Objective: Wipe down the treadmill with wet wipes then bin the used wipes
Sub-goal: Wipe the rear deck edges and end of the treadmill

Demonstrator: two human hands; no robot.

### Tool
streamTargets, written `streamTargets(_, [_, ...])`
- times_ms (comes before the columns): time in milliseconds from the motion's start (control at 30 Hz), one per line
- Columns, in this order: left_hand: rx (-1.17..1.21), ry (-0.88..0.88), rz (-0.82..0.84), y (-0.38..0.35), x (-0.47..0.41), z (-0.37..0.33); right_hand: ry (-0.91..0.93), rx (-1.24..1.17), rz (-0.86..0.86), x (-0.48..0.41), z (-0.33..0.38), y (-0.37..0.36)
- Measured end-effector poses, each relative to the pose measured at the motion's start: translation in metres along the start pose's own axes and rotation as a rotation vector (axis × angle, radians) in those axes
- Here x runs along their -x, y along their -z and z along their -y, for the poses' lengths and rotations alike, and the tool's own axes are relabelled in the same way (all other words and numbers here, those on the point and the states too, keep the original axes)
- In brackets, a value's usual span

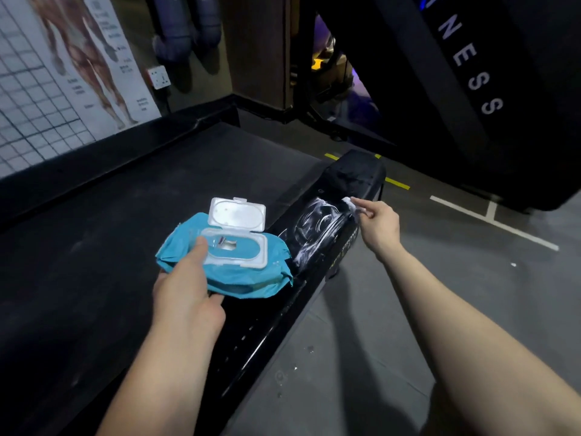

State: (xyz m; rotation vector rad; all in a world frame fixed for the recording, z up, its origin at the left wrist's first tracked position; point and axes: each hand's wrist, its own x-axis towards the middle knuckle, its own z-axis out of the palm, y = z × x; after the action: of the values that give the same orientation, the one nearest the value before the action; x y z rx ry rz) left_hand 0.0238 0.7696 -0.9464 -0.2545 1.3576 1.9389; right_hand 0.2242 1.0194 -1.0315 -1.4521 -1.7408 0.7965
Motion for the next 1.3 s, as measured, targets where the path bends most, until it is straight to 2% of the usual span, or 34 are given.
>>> streamTargets(267, [-0.002,0.108,0.043,-0.01,0.011,0.006,0.143,0.205,0.011,-0.005,-0.023,-0.033])
streamTargets(467, [0.019,0.118,0.061,-0.011,0.014,0.001,0.239,0.396,0.133,0.001,-0.009,-0.036])
streamTargets(733, [0.058,0.105,0.051,-0.009,0.021,-0.013,0.27,0.435,0.298,0.029,0.003,-0.023])
streamTargets(800, [0.077,0.116,0.038,-0.008,0.024,-0.015,0.25,0.361,0.34,0.033,0.01,-0.015])
streamTargets(867, [0.079,0.13,0.031,-0.007,0.025,-0.016,0.175,0.218,0.307,0.028,0.014,-0.005])
streamTargets(1000, [0.059,0.143,0.025,-0.006,0.025,-0.014,-0.031,-0.104,0.063,0.005,0.002,0.014])
streamTargets(1133, [0.038,0.139,0.008,-0.009,0.023,-0.011,-0.099,-0.166,-0.061,-0.004,-0.014,0.01])
streamTargets(1300, [0.017,0.149,-0.001,-0.011,0.024,-0.009,-0.14,-0.193,-0.097,-0.01,-0.017,-0.011])
